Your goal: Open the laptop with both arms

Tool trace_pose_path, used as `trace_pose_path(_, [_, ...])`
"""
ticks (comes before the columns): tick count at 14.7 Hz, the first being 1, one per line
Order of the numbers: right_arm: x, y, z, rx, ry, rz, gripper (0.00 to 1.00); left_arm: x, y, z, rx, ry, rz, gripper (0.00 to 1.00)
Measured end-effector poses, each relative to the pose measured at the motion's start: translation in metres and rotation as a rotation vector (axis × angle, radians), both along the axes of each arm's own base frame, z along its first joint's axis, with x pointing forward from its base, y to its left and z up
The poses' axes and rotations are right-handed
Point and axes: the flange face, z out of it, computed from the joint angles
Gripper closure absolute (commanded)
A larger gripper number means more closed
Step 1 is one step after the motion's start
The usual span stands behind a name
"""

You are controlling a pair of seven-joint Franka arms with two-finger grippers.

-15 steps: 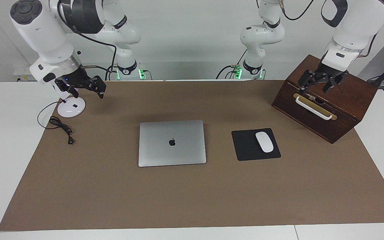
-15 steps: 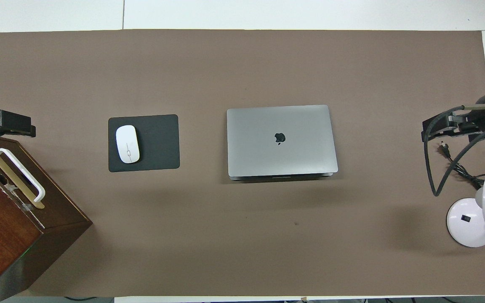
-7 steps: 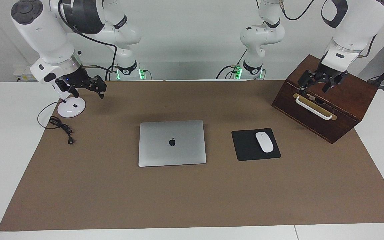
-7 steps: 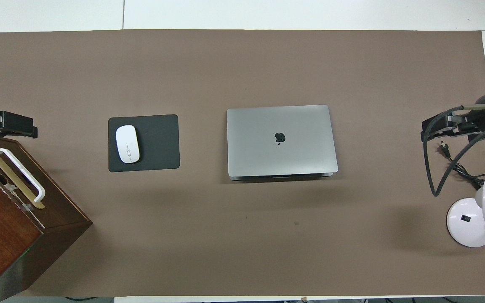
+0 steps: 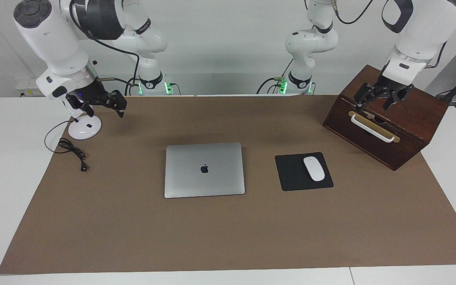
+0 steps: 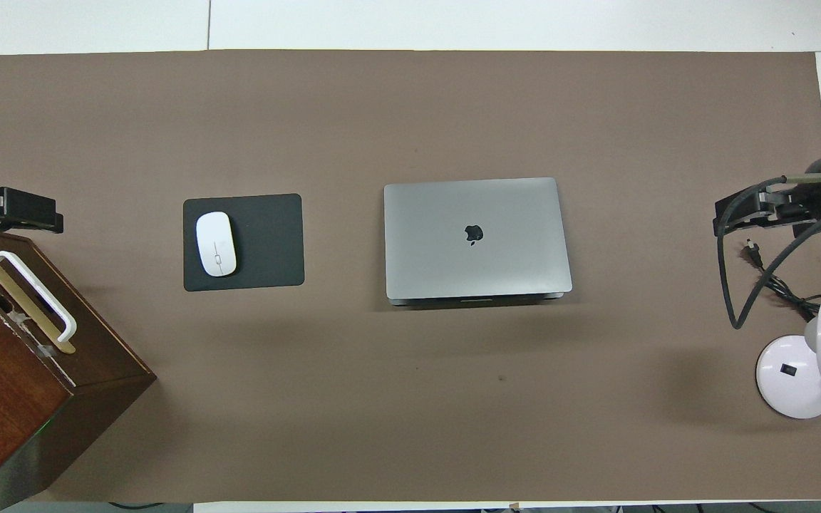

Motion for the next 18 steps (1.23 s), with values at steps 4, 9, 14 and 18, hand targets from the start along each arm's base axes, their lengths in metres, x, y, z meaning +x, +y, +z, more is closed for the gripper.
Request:
trace_pose_path(4, [0.001, -0.002, -0.001, 0.000, -0.005, -0.004, 0.00, 0.002, 0.002, -0.013, 0.000, -0.025, 0.004, 0.00])
trace_pose_path(9, [0.000, -0.001, -0.007, 0.002, 0.008, 0.017, 0.00, -0.001, 0.000, -0.017, 0.000, -0.030, 0.026, 0.67])
trace_pose_path(14, [0.004, 0.002, -0.015, 0.020, -0.027, 0.121, 0.00, -0.002, -0.011, -0.017, 0.001, -0.031, 0.036, 1.00])
trace_pose_path(18, [0.003, 0.009, -0.019, 0.021, -0.041, 0.155, 0.00, -0.002, -0.013, -0.016, -0.012, -0.032, 0.037, 1.00])
